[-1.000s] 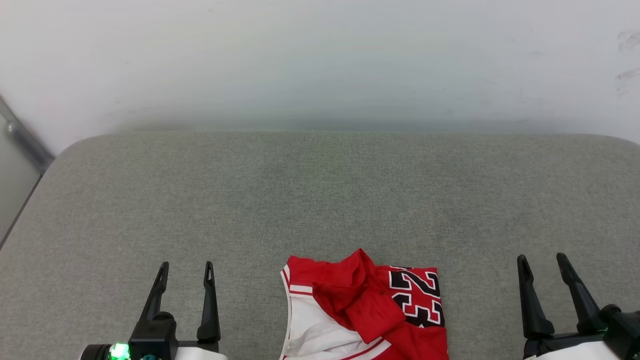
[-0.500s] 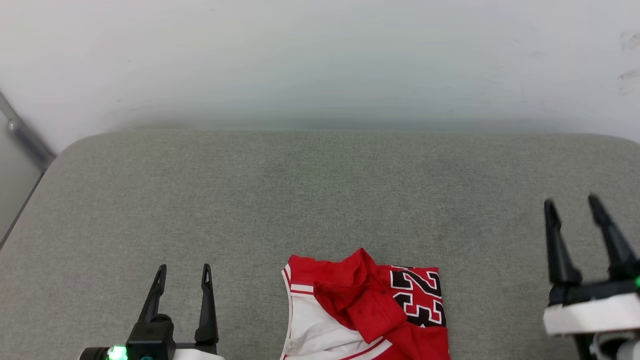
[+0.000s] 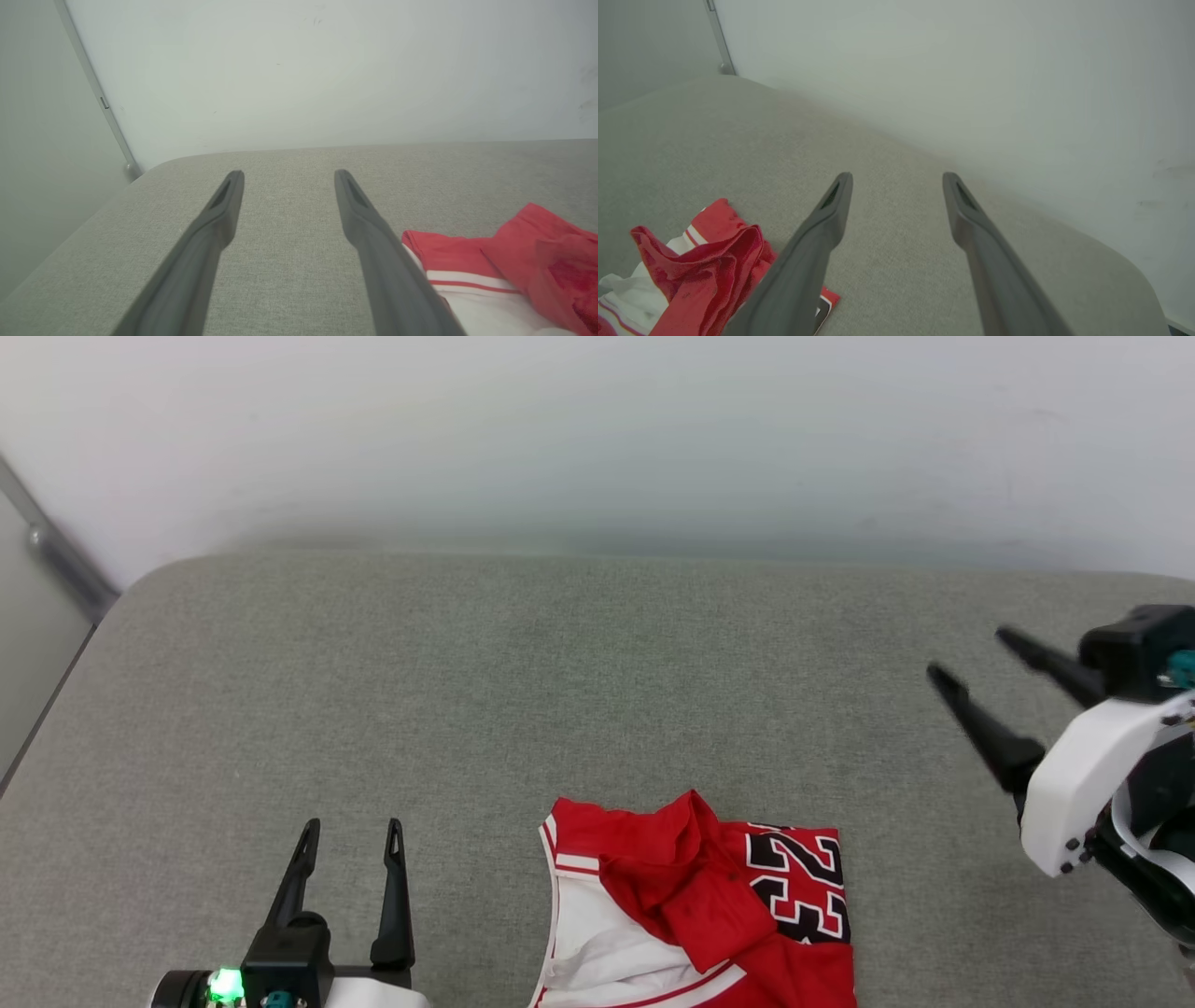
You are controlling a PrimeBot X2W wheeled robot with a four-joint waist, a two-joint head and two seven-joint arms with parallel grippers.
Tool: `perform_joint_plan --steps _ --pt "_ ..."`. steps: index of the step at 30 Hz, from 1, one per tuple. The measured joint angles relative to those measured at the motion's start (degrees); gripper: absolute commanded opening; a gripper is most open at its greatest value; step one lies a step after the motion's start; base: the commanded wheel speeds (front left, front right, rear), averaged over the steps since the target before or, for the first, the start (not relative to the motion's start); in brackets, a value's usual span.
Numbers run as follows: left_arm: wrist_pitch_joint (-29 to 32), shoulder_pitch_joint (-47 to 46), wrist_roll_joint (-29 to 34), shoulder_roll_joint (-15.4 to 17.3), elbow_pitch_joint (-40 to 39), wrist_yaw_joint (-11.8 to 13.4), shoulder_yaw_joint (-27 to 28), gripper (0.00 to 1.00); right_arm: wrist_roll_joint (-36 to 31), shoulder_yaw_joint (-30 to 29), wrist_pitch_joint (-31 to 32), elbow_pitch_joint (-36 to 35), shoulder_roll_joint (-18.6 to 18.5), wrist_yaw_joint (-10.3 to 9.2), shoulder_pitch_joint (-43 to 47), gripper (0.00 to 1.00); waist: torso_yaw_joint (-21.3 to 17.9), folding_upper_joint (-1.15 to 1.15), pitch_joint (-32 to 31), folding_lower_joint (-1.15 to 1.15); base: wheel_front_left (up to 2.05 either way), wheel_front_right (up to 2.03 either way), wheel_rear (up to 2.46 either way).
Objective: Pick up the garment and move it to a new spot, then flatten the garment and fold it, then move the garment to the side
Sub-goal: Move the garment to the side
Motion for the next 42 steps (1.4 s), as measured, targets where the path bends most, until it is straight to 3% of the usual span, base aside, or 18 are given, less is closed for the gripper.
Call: perform_joint_plan --steps 6,12,25,36,37,38,42 --pt "0.0 -1.1 0.0 -0.2 0.0 0.0 -0.3 1.00 14.8 3.6 21.6 1.9 -3.9 0.00 0.0 1.00 0.8 0.00 1.5 0.00 0.00 0.00 0.00" --pt "0.0 -2.9 -0.1 -0.5 0.1 -0.5 -1.0 1.00 23.3 3.6 32.8 4.5 -2.8 0.00 4.2 1.00 2.1 0.00 3.5 0.00 0.00 0.00 0.00" --pt "0.0 -7.6 -0.1 -0.8 0.1 -1.0 -2.4 1.00 27.4 6.5 32.4 11.6 2.6 -0.01 4.6 1.00 5.3 0.00 10.2 0.00 0.00 0.00 0.00" --pt "0.0 -9.3 -0.5 -1.1 0.7 -1.0 -2.6 1.00 27.2 11.7 29.1 15.7 3.3 0.04 2.6 1.00 6.9 0.00 13.3 0.00 0.00 0.00 0.00" --pt "0.0 -9.5 -0.5 -1.1 0.7 -1.0 -2.7 1.00 27.2 12.2 28.9 15.9 3.2 0.03 2.2 0.42 7.0 0.00 13.3 0.00 0.00 0.00 0.00" --pt "0.0 -9.6 -0.5 -1.1 0.7 -1.0 -2.7 1.00 27.3 12.7 28.4 16.0 3.0 0.03 1.9 0.00 7.0 0.00 13.4 0.00 0.00 0.00 0.00" --pt "0.0 -9.8 -0.6 -1.2 1.2 -0.9 -2.7 1.00 27.3 15.0 25.7 15.9 2.4 0.00 0.7 0.00 7.1 0.00 12.7 0.00 0.00 0.00 0.00"
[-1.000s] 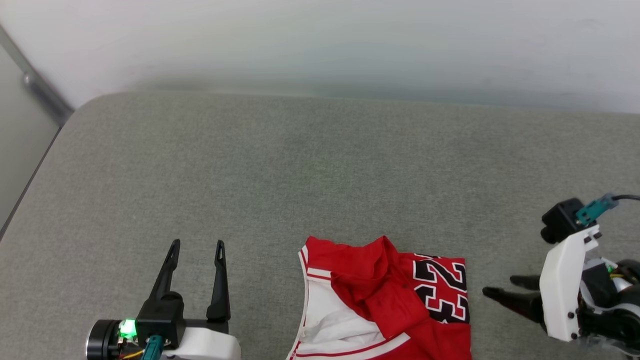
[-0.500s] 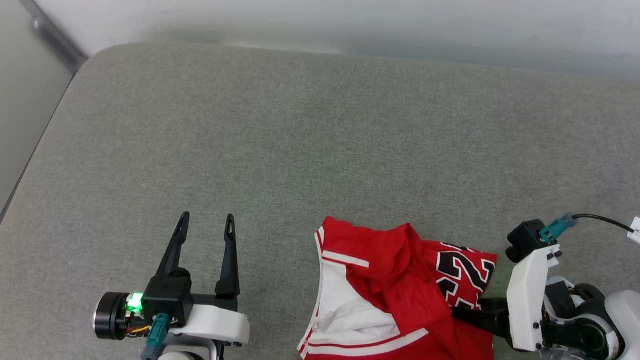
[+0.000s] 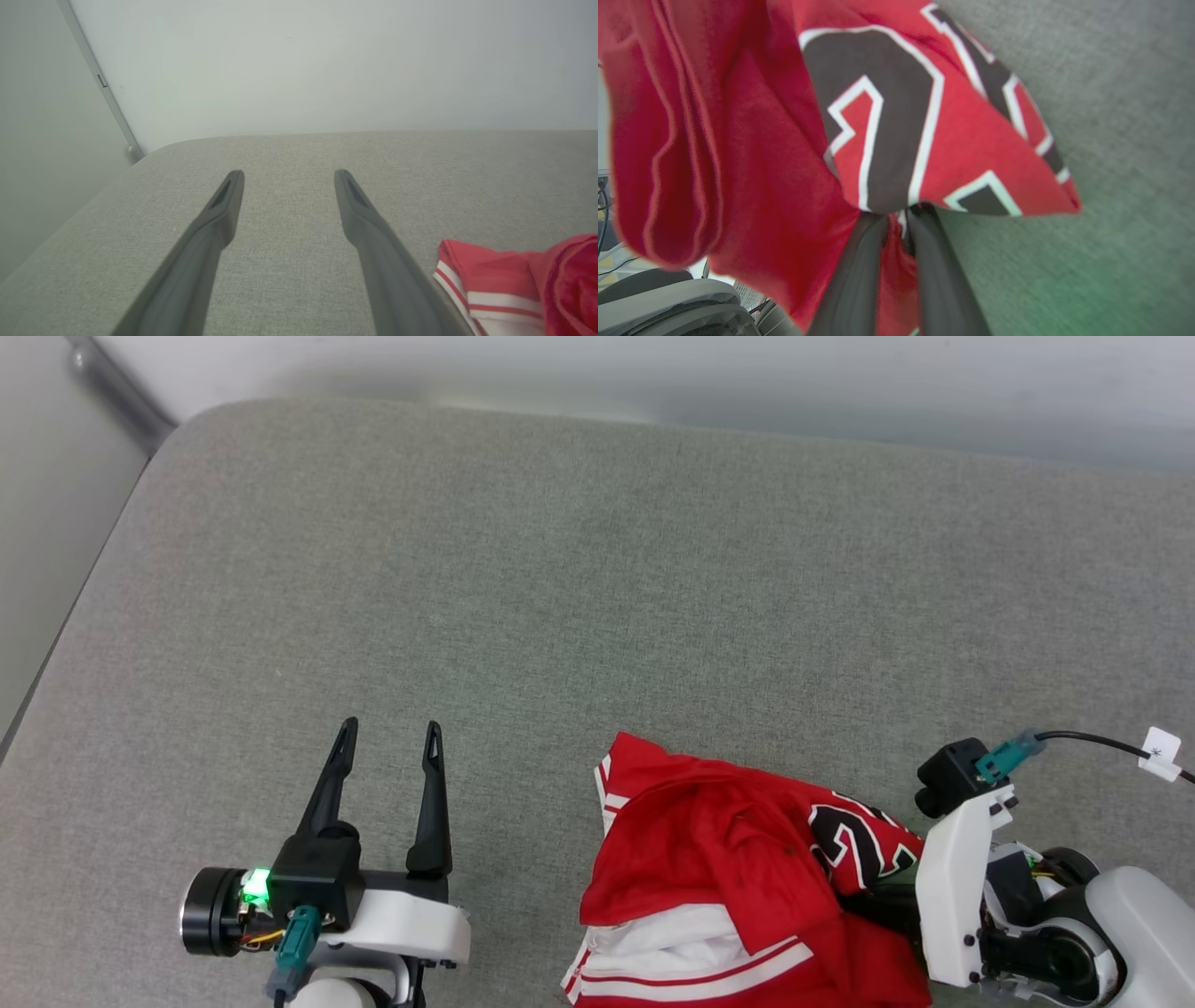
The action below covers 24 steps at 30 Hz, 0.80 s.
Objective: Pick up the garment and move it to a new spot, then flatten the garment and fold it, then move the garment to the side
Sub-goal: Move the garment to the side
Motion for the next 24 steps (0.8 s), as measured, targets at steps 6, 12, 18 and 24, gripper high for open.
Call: perform_joint_plan --steps 6,12,18,24 --pt "0.0 1.9 0.0 -0.1 0.2 0.5 0.7 1.00 0.4 3.7 -3.4 -3.5 -2.7 0.00 -3.1 0.00 -0.9 0.00 -2.9 0.00 0.00 0.00 0.00" --pt "0.0 4.5 -0.4 -0.1 -0.2 0.6 1.6 1.00 0.0 6.4 -3.7 -8.3 -8.7 0.00 -7.6 0.00 -3.9 0.00 -6.0 0.00 0.00 0.00 0.00" --pt "0.0 5.7 -0.5 -0.1 -1.0 0.6 2.0 1.00 -1.0 8.0 -2.5 -12.7 -15.5 0.00 -11.8 0.00 -9.0 0.00 -7.5 0.00 0.00 0.00 0.00" --pt "0.0 5.4 -0.4 -0.2 -1.8 0.4 2.2 1.00 -2.8 7.6 -3.3 -13.0 -20.5 0.00 -14.9 0.00 -14.5 0.00 -6.8 0.00 0.00 0.00 0.00"
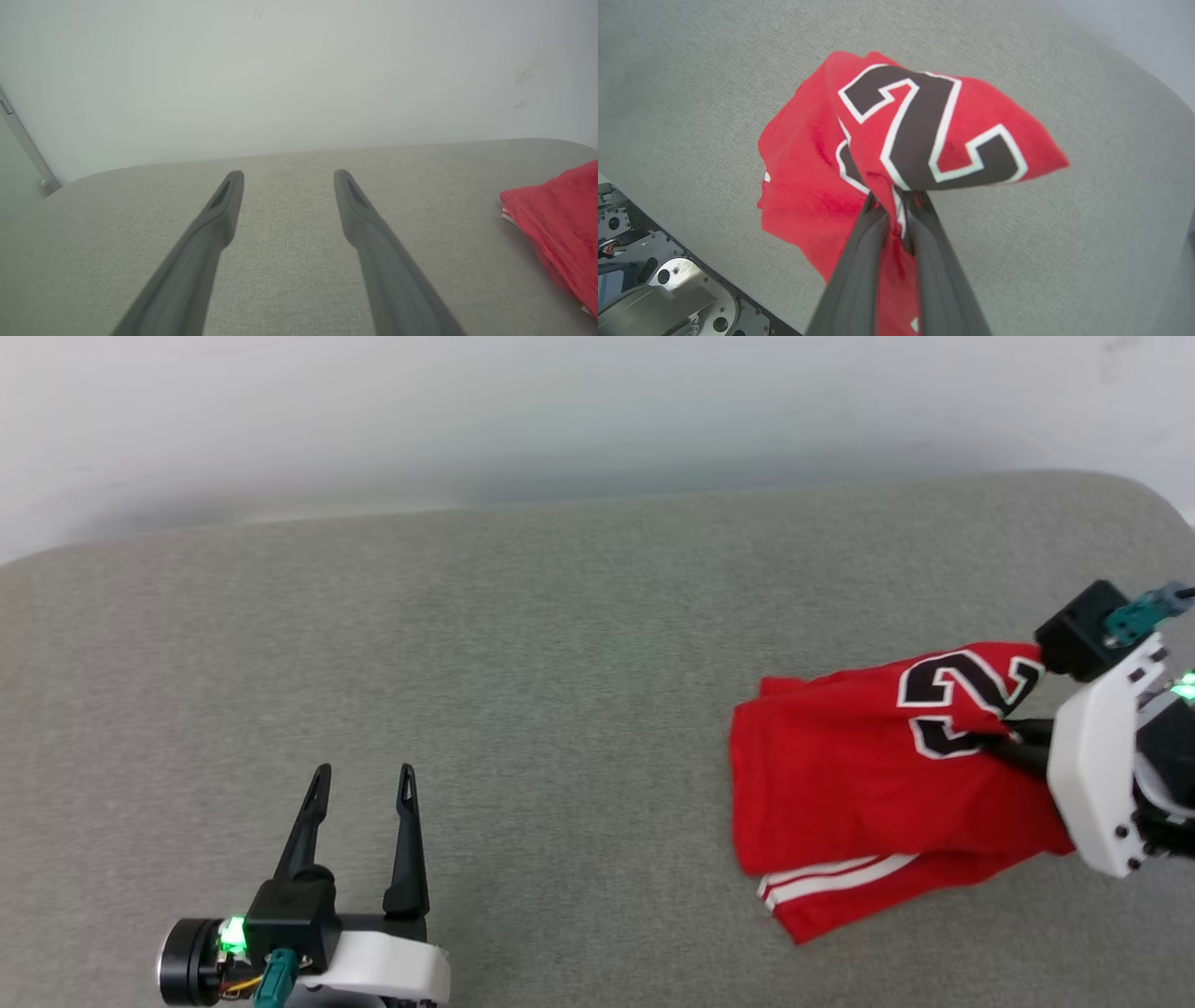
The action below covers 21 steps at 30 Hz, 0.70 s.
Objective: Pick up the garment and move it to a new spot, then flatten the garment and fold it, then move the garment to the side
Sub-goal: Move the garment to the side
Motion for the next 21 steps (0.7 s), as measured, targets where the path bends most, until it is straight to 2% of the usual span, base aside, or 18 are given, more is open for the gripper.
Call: perform_joint_plan --steps 4,12,21 --pt "0.0 -1.5 0.7 0.3 -0.3 -0.5 -0.1 1.00 -1.6 -0.9 -1.7 2.1 -2.3 0.00 -1.2 0.00 -2.4 0.00 2.3 0.00 0.00 0.00 0.00" --pt "0.0 -5.1 1.5 2.4 -1.3 -1.7 0.5 1.00 -9.7 -2.2 -5.7 9.1 -7.3 0.02 -4.7 0.00 -4.7 0.00 8.6 0.00 0.00 0.00 0.00" --pt "0.0 -8.4 2.4 3.9 -3.3 -2.0 0.6 1.00 -13.7 -10.9 -8.0 21.1 -7.4 0.01 -7.8 0.00 -5.2 0.00 16.3 0.00 0.00 0.00 0.00"
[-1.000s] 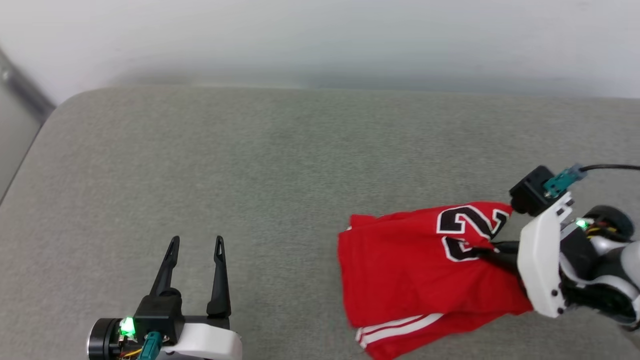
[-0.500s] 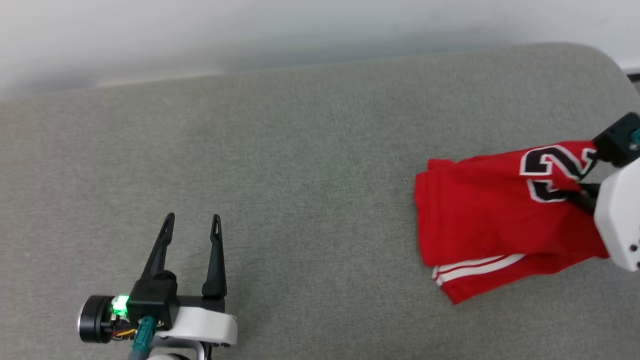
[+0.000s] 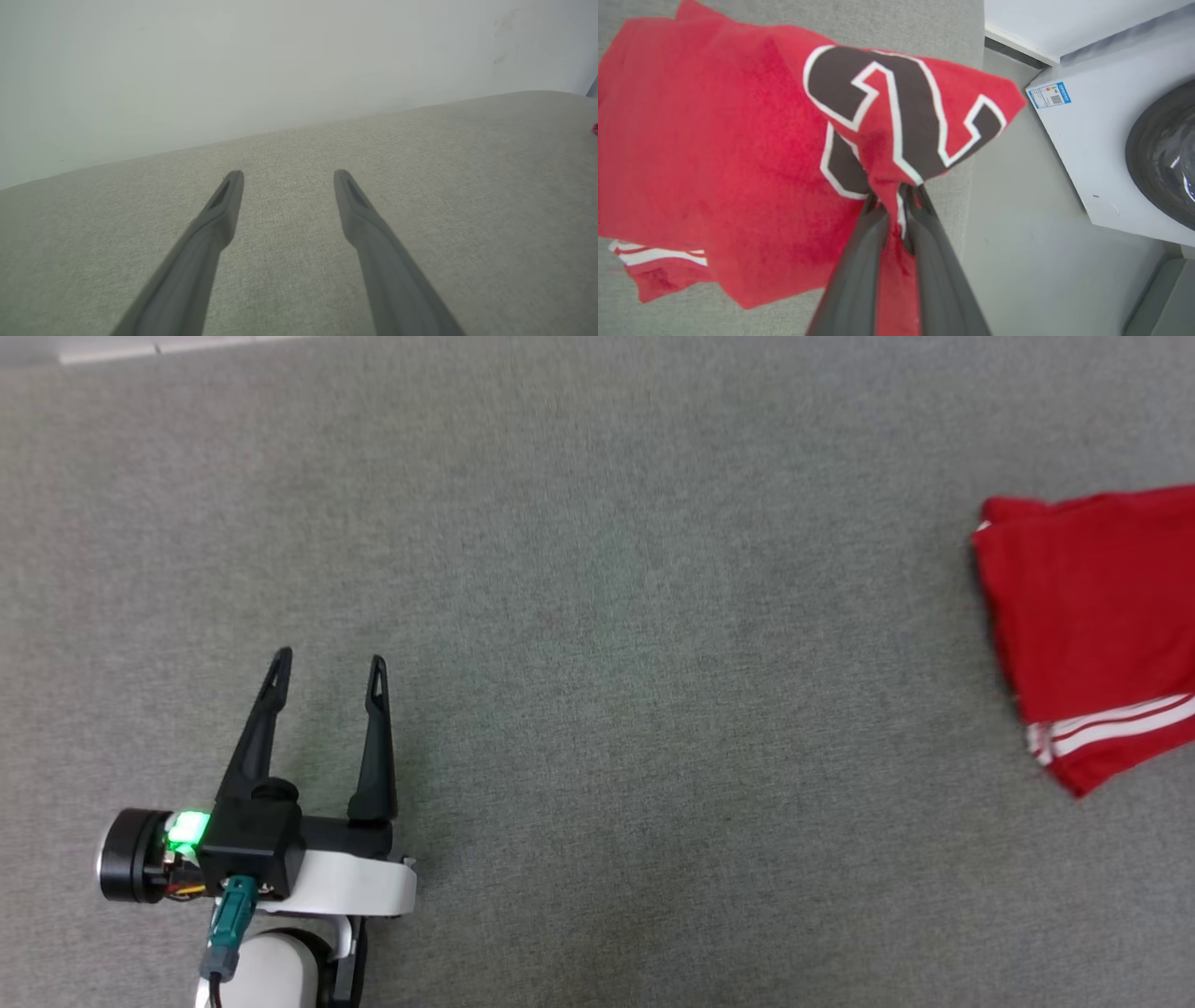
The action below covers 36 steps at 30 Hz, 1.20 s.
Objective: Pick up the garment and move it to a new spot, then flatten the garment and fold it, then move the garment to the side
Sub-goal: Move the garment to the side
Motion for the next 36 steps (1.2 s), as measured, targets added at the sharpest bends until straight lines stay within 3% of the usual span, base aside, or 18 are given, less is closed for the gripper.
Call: perform_joint_plan --steps 12,16,17,18,21,26,36 --pt "0.0 -2.6 0.0 1.8 -1.7 -0.1 0.1 1.00 -8.6 -12.0 -1.6 11.1 2.6 0.01 -2.9 0.00 0.1 0.00 6.6 0.00 0.00 0.00 0.00" --pt "0.0 -2.9 0.0 2.0 -1.8 0.0 0.1 1.00 -10.5 -15.3 -2.2 13.1 6.1 0.01 -3.5 0.00 0.0 0.00 7.0 0.00 0.00 0.00 0.00" --pt "0.0 -2.9 0.0 2.0 -1.7 0.0 0.1 1.00 -11.4 -16.2 -2.7 13.7 6.8 0.01 -3.5 0.47 0.0 0.00 6.8 0.00 0.00 0.00 0.00" --pt "0.0 -2.9 -0.1 2.0 -1.5 0.0 0.1 1.00 -12.3 -17.2 -3.2 14.3 7.4 0.01 -3.6 1.00 0.1 0.00 6.4 0.00 0.00 0.00 0.00" --pt "0.0 -2.1 -0.7 1.4 -0.9 0.5 -0.2 1.00 -17.1 -19.0 -5.7 13.6 9.1 0.01 -3.1 1.00 0.3 0.00 3.3 0.00 0.00 0.00 0.00" --pt "0.0 0.5 -1.0 0.5 -0.4 1.1 -0.3 1.00 -18.5 -20.7 -10.7 8.5 10.6 0.00 -2.8 1.00 0.5 0.00 -1.1 0.00 0.00 0.00 0.00" --pt "0.0 6.1 -1.7 -0.7 0.0 2.2 0.2 1.00 -21.8 -25.6 -30.3 -3.0 18.8 -0.01 0.8 1.00 2.2 0.00 -9.9 -0.01 0.00 0.00 0.00"
